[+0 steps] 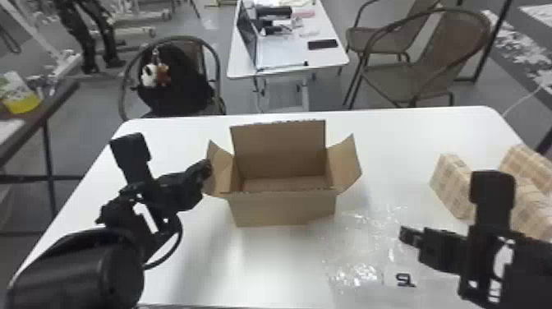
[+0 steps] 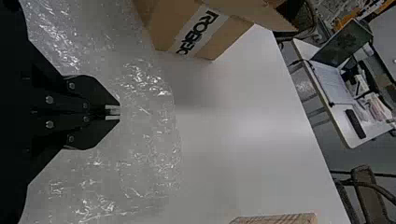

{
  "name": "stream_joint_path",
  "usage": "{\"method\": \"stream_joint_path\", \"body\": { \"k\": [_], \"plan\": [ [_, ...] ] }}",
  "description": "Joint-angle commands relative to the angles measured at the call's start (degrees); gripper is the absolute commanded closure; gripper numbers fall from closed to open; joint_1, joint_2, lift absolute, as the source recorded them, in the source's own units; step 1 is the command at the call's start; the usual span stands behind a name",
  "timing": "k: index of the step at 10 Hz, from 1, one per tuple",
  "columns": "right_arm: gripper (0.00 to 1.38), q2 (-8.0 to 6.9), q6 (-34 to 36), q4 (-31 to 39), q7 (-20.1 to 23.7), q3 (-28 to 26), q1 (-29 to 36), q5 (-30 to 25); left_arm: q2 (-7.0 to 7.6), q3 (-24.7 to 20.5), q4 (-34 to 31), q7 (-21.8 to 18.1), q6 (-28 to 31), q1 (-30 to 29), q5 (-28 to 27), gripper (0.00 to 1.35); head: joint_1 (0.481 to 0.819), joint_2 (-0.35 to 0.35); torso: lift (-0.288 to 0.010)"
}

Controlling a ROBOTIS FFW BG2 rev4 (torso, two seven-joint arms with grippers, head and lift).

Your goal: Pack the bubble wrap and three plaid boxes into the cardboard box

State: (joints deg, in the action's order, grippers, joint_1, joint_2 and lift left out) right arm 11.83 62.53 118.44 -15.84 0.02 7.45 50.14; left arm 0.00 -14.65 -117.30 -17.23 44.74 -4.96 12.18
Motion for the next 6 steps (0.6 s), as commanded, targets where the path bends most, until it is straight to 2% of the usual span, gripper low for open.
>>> {"method": "stream_joint_path", "body": {
  "k": [1,2,3,4,5,6],
  "plan": [
    [1.17,1.18,4.4,-1.3,-1.4,-2.7,-1.8,9.1,-0.15,0.3,0.3,0.0,0.0,0.0,-0.2,1.21,0.695,0.144,-0.132],
    [1.17,1.09,8.0,-0.2,-6.4,-6.4,-3.1,17.2,-0.15,0.5,0.4,0.1,-0.1,0.0,-0.2,1.21,0.695,0.146,-0.132],
    [1.17,1.18,12.7,1.3,-12.8,-12.2,-5.1,28.3,-0.15,0.5,0.4,0.2,-0.2,0.0,-0.5,1.21,0.695,0.143,-0.132],
    [1.17,1.53,15.6,0.7,-19.7,-16.5,-7.0,42.1,-0.15,0.8,0.4,0.4,-0.2,0.1,-0.8,1.21,0.695,0.128,-0.132],
    [1.17,2.94,14.5,-0.8,-22.9,-16.8,-8.0,54.1,-0.15,0.9,0.4,0.5,0.0,0.1,-1.2,1.21,0.695,0.113,-0.132],
    [1.17,4.35,14.0,-2.5,-23.0,-15.7,-9.3,61.4,-0.15,1.4,0.4,0.8,0.2,0.4,-1.5,1.21,0.695,0.121,-0.132]
  ]
}}
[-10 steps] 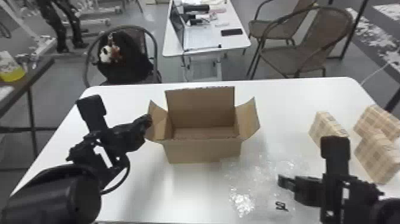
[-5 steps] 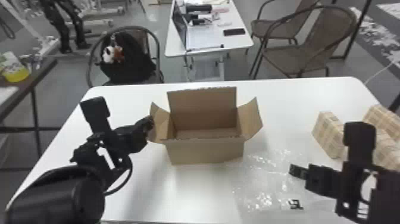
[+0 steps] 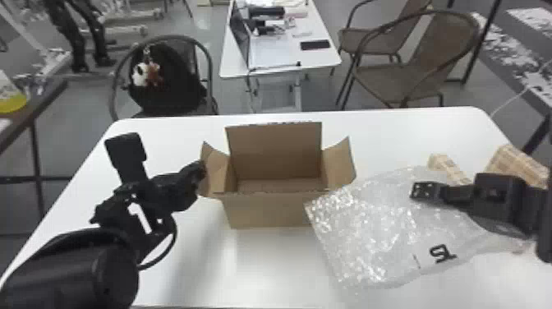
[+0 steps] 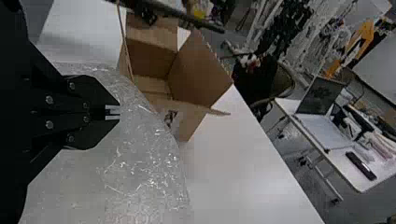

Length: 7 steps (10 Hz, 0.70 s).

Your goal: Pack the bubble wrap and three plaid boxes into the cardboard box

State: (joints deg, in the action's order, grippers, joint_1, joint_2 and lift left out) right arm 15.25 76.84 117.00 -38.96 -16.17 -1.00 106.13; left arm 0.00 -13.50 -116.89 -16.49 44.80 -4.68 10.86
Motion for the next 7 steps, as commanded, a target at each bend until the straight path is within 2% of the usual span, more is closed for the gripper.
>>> {"method": "stream_joint_path", "body": {
  "k": [1,4,5,6,7],
  "plan": [
    [1.17,1.45,-1.0,-0.5,0.1,1.0,-2.8,7.4,-0.15,0.4,0.0,0.1,0.2,0.1,-0.2,1.21,0.695,0.143,-0.132],
    [1.17,3.91,-4.2,0.6,4.7,0.8,-8.8,7.8,-0.15,1.7,0.7,0.8,0.6,0.7,-0.4,1.21,0.695,0.156,-0.132],
    [1.17,3.82,-5.3,0.9,5.8,0.7,-10.0,5.6,-0.15,2.2,1.0,0.9,0.6,1.0,-0.5,1.21,0.680,0.149,-0.132],
    [1.17,1.63,-6.2,-0.3,9.8,1.4,-11.0,0.5,-0.15,2.7,1.2,1.1,0.6,1.3,-0.5,1.21,0.663,0.137,-0.132],
    [1.17,-1.71,-7.1,-3.8,15.9,4.5,-12.6,-6.2,-0.15,2.6,1.2,1.1,0.6,1.3,-0.3,1.21,0.648,0.133,-0.132]
  ]
}}
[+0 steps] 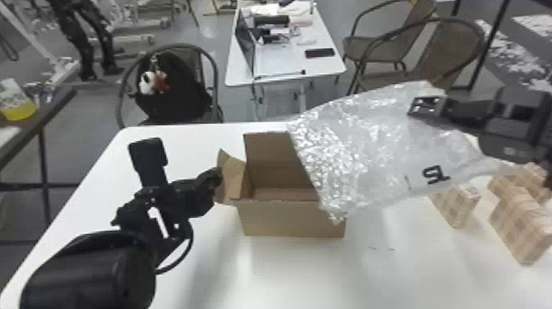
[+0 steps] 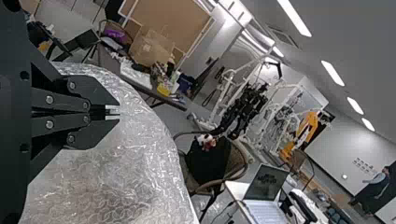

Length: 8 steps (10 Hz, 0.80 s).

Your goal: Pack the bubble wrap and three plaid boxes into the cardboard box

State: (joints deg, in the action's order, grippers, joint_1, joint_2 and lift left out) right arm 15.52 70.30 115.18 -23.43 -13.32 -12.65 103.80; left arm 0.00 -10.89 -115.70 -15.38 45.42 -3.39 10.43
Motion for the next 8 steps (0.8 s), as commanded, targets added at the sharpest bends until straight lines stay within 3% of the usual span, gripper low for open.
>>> {"method": "stream_joint_path", "body": {
  "k": [1,2,4,8],
  "plan": [
    [1.17,-5.06,-1.7,-7.2,9.7,7.1,-3.3,-12.0,-0.15,0.0,0.0,0.0,-0.1,0.0,0.1,1.21,0.642,0.139,-0.132],
    [1.17,-7.17,-3.5,-11.9,17.2,11.7,-5.9,-18.8,-0.15,0.0,0.0,0.0,-0.1,0.1,0.2,1.21,0.635,0.172,-0.132],
    [1.17,-8.49,-8.8,-19.6,25.4,17.5,-10.4,-26.6,-0.15,0.3,0.0,0.2,-0.1,0.1,0.3,1.21,0.630,0.239,-0.132],
    [1.17,-10.07,-20.0,-27.9,28.4,21.1,-7.4,-32.3,-0.15,-0.2,0.1,0.3,-0.7,-0.6,1.1,1.21,0.639,0.247,-0.132]
  ]
}}
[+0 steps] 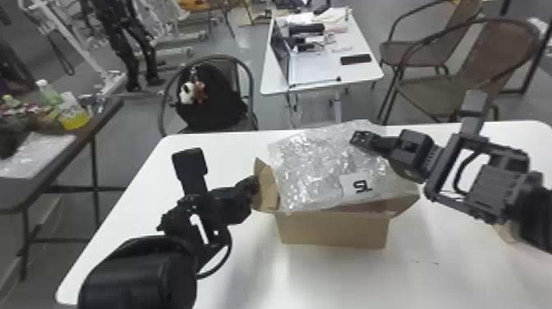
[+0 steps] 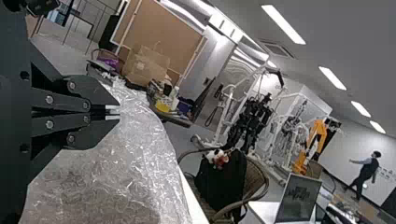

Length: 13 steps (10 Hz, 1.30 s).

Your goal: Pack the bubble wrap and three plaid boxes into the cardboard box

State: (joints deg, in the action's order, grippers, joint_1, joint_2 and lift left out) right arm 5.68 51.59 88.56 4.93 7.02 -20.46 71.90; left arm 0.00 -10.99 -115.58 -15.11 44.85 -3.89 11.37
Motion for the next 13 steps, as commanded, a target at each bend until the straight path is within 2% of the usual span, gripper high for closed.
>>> {"method": "stream_joint_path", "body": {
  "k": [1,2,4,5,6,7,8,9,10,11,12,13],
  "plan": [
    [1.17,-0.49,-2.8,-3.7,1.7,2.0,0.4,-0.4,-0.15,-0.2,0.0,0.0,-0.3,-0.1,0.1,1.21,0.653,0.248,-0.132],
    [1.17,-0.75,-4.0,-5.3,3.5,3.2,0.0,-1.0,-0.15,-0.3,-0.1,0.0,-0.4,0.0,0.1,1.21,0.661,0.256,-0.132],
    [1.15,-0.84,-7.1,-5.8,3.9,4.1,1.0,-1.7,-0.15,-0.3,-0.1,0.0,-0.6,0.1,0.1,1.21,0.666,0.267,-0.132],
    [0.89,-0.67,-8.2,-2.9,3.9,3.7,2.0,-4.8,-0.15,-0.6,-0.1,0.0,-0.6,-0.2,0.1,1.21,0.668,0.267,-0.132],
    [0.35,0.04,-8.2,1.4,3.9,2.4,2.5,-6.3,-0.15,-0.6,-0.1,0.0,-0.6,-0.2,0.1,1.21,0.667,0.264,-0.132],
    [0.00,1.18,-6.0,6.5,3.9,0.5,2.8,-6.5,-0.15,-0.7,-0.1,0.0,-0.9,-0.2,0.1,1.21,0.664,0.260,-0.132],
    [0.05,2.67,-1.3,12.2,3.0,-2.9,2.8,-7.6,-0.15,-0.7,-0.1,0.0,-1.5,-0.3,0.1,1.21,0.650,0.249,-0.132],
    [0.11,4.61,0.0,17.7,3.0,-5.3,4.2,-10.2,-0.15,-0.9,-0.2,0.0,-1.7,-0.5,0.1,1.21,0.633,0.232,-0.132],
    [0.11,6.10,0.0,23.4,3.1,-7.6,6.5,-15.6,-0.15,-1.1,-0.2,0.0,-1.9,-0.8,0.1,1.21,0.622,0.210,-0.132],
    [0.11,7.16,-1.8,28.3,5.0,-9.0,10.1,-23.8,-0.15,-1.3,-0.2,0.0,-2.0,-1.0,0.1,1.21,0.619,0.197,-0.132],
    [0.11,7.51,-5.6,30.5,8.3,-9.6,14.7,-31.7,-0.15,-1.5,-0.2,0.0,-2.2,-1.3,0.3,1.21,0.620,0.167,-0.132],
    [0.11,7.33,-8.5,31.6,9.2,-10.0,19.8,-36.4,-0.15,-1.7,-0.2,0.0,-2.8,-1.6,0.4,1.21,0.633,0.142,-0.132]
  ]
}}
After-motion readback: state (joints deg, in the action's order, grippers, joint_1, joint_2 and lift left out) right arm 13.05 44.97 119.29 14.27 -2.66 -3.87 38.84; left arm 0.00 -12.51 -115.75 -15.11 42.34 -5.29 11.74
